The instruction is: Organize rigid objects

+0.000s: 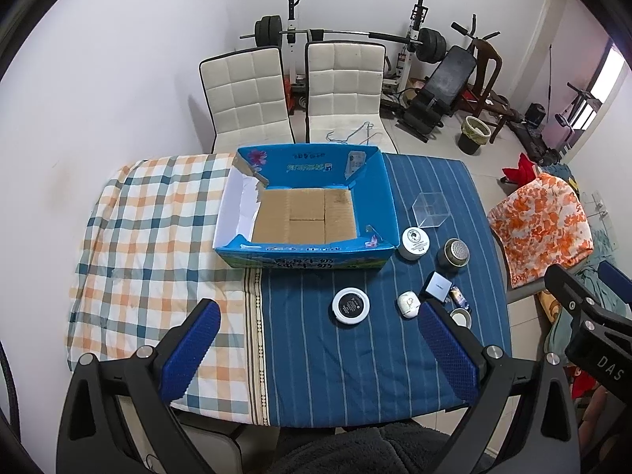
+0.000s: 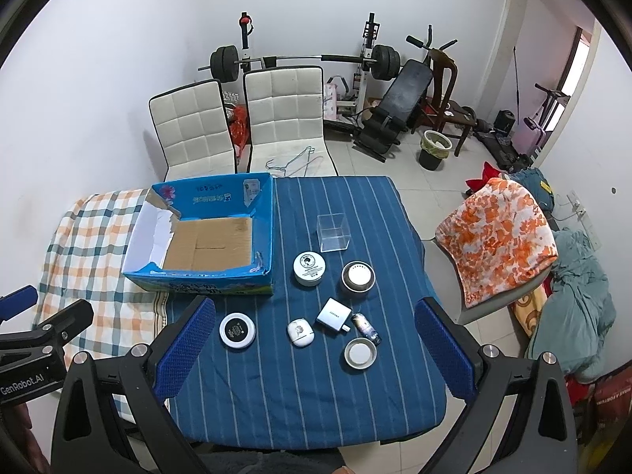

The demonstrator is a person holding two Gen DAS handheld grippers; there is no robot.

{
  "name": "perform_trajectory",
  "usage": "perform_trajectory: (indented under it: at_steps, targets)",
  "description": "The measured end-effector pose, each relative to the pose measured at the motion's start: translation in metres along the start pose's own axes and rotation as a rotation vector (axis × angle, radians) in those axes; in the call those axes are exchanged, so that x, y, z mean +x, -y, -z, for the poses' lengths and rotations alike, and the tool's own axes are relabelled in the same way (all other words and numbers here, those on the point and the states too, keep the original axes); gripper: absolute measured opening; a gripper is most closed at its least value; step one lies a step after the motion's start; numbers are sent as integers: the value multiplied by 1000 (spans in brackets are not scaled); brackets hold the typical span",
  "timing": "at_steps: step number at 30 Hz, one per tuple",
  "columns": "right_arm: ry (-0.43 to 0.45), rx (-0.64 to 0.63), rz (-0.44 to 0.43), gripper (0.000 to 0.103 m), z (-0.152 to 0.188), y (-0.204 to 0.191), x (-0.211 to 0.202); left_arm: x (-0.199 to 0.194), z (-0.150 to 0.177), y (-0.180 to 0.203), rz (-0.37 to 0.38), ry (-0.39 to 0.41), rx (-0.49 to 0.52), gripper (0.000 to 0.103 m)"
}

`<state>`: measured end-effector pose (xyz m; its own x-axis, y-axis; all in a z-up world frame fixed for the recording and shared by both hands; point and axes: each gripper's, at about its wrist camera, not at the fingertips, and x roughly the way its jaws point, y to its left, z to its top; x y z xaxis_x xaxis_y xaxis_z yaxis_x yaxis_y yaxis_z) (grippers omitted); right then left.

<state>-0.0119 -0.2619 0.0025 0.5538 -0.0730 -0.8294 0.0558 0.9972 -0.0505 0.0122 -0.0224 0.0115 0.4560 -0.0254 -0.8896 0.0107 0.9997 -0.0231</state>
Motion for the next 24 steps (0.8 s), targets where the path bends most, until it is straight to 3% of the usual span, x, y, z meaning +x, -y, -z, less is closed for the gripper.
perform_trajectory:
  at_steps: [6,10,16,24]
  targets:
    - [-13,20,-6,103,-2,8,10,4,-3,4,2,0,-3,103]
    - [-56,65,-13,103,-4,29,54,29,-11,5,2,-7,-25,103]
    - [-228,155,-20,103,11,69,165,109,-13,11,-27,-79,-22,103]
    - [-367,179,-2,103,46,97,273,245,15,34,-4,-301,-7,103]
